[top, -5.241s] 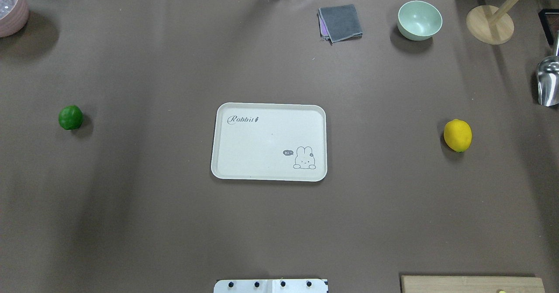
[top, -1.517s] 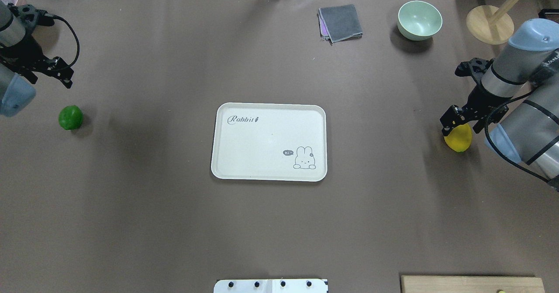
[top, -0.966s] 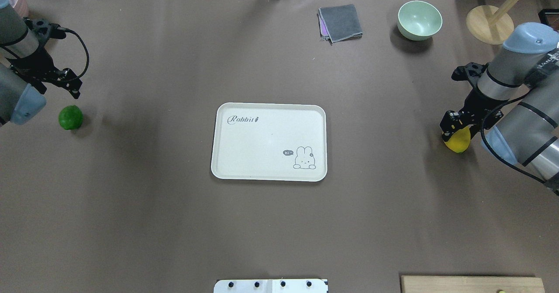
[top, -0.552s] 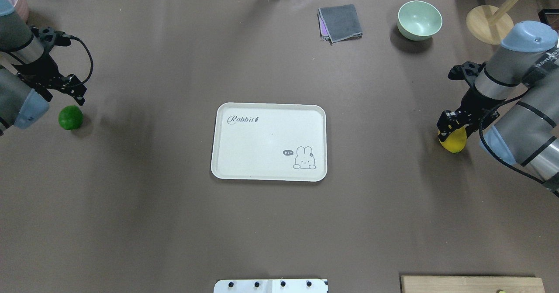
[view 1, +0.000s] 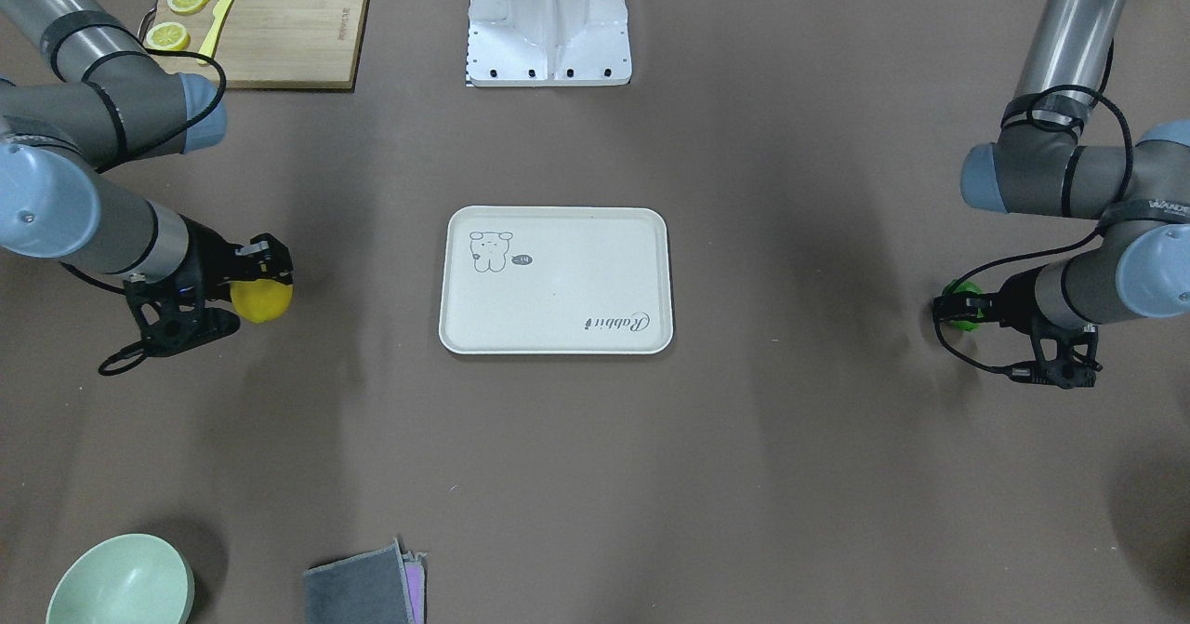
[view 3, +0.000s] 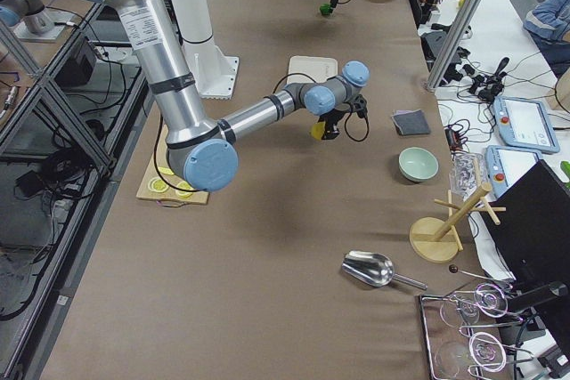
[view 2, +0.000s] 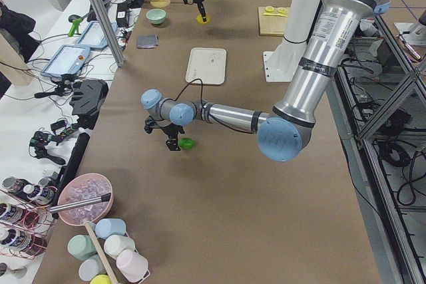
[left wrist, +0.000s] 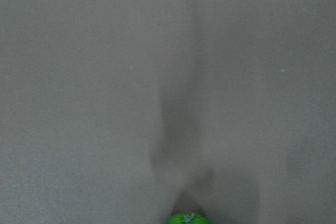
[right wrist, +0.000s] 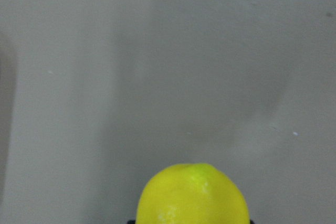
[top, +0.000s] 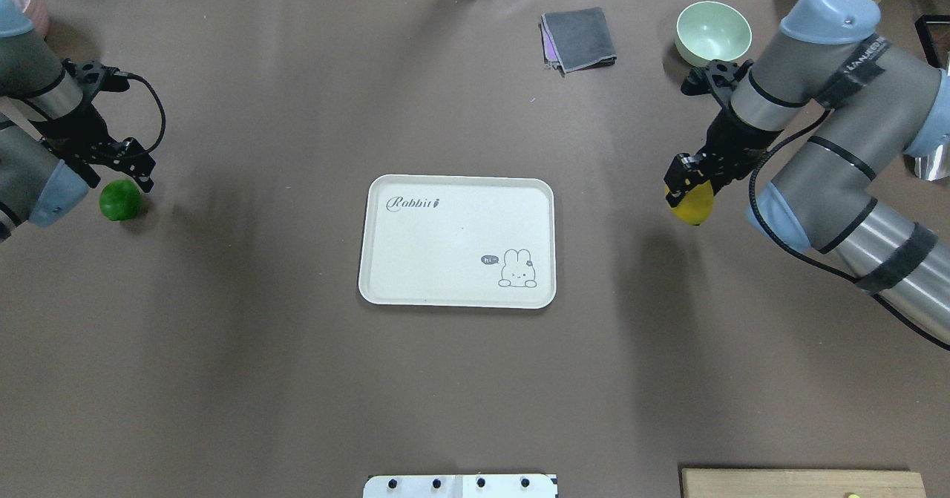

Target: Place all lemons on tray

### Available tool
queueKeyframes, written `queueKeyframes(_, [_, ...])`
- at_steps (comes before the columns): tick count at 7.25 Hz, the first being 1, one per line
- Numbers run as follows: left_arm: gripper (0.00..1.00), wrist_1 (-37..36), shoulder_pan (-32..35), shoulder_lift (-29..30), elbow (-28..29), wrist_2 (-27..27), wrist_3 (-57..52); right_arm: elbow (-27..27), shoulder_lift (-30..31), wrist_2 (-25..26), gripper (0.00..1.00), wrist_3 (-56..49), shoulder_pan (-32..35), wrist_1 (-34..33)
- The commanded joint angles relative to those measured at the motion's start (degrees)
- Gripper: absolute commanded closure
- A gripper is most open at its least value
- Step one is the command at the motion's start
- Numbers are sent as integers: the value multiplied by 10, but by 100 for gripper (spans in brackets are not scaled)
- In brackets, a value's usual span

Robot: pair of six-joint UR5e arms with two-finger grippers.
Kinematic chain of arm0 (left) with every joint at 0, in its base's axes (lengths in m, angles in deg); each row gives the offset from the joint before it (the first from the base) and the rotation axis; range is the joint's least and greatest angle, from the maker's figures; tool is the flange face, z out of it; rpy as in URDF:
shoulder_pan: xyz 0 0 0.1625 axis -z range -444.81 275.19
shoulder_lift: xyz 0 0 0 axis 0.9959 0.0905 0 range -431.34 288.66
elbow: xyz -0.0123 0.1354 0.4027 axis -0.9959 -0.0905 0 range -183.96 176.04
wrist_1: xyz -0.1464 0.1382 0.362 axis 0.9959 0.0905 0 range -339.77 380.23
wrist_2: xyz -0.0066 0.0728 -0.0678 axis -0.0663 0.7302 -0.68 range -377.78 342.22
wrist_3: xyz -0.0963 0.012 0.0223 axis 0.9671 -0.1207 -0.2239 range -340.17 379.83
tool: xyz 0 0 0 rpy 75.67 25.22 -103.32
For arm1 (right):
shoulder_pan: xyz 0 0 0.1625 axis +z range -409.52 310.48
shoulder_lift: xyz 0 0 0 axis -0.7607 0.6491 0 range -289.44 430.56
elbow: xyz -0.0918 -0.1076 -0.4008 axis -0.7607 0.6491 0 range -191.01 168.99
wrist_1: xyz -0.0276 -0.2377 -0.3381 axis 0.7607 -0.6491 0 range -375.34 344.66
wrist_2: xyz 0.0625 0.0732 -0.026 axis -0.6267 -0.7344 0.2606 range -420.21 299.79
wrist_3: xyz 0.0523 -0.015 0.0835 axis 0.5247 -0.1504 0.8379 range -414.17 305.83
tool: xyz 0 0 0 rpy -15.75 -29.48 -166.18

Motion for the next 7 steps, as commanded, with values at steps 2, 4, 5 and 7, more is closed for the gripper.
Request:
queueKeyframes(2, [3, -3, -5, -7, 3, -21, -2, 32, -111, 5, 84, 2, -72, 5])
queueKeyframes(4, [56, -8, -14, -8, 0, -27, -5, 76, -141, 24, 84, 1, -91, 84])
queueKeyframes(5, [100, -9, -15, -17, -2, -45, -7, 86, -151, 26, 84, -11, -96, 94])
queueKeyframes(7, [100, -32, 21, -27, -14, -111, -11, 99, -158, 32, 84, -65, -100, 95])
